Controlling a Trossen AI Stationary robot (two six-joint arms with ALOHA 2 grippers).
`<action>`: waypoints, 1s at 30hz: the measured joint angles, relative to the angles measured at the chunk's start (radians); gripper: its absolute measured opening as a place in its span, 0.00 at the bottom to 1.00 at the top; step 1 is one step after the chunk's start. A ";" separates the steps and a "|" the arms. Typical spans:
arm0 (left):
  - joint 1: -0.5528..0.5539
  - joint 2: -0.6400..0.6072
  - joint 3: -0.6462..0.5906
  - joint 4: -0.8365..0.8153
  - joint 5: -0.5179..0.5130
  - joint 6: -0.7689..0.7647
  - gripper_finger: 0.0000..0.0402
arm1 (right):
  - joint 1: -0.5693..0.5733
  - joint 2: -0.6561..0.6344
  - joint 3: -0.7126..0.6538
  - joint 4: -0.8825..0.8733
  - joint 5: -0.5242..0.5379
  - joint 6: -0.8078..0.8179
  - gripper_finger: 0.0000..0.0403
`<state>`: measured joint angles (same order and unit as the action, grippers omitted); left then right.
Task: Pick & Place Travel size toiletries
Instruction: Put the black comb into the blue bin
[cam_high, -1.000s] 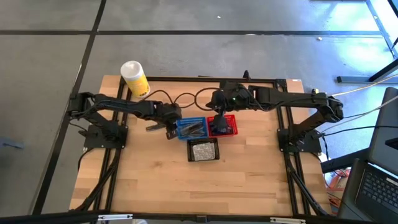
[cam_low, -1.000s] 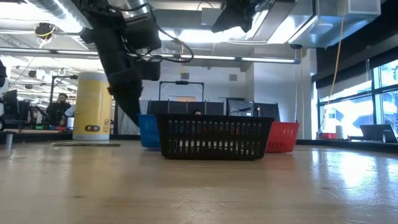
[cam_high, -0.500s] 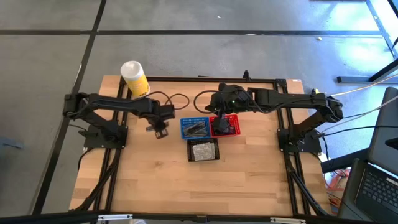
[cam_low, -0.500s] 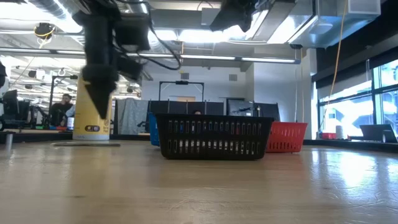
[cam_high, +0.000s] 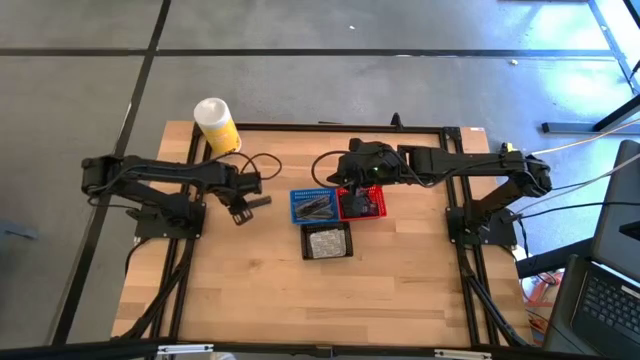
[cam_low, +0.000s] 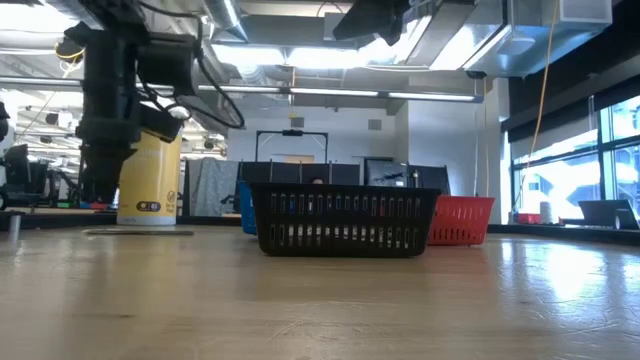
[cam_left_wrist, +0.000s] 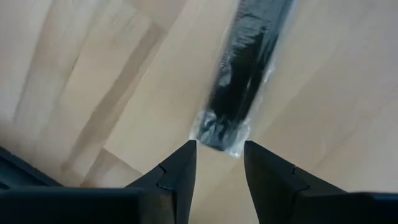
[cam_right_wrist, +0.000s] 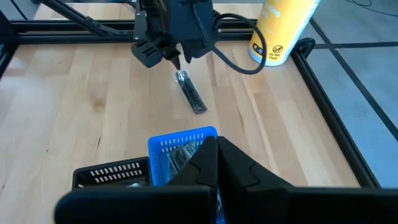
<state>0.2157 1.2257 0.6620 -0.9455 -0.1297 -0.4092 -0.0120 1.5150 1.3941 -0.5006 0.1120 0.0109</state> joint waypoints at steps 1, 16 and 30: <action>0.006 -0.001 -0.001 -0.003 0.001 -0.009 0.32 | 0.001 0.000 0.000 0.001 0.000 0.000 0.00; 0.061 0.000 -0.001 -0.043 -0.020 -0.141 0.22 | 0.006 0.000 0.000 0.003 0.001 -0.024 0.00; 0.062 0.000 -0.050 -0.002 -0.012 -0.205 0.01 | 0.006 0.000 0.000 0.003 0.001 -0.045 0.00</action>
<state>0.2779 1.2259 0.6116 -0.9471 -0.1412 -0.6142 -0.0063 1.5154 1.3941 -0.4973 0.1131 -0.0346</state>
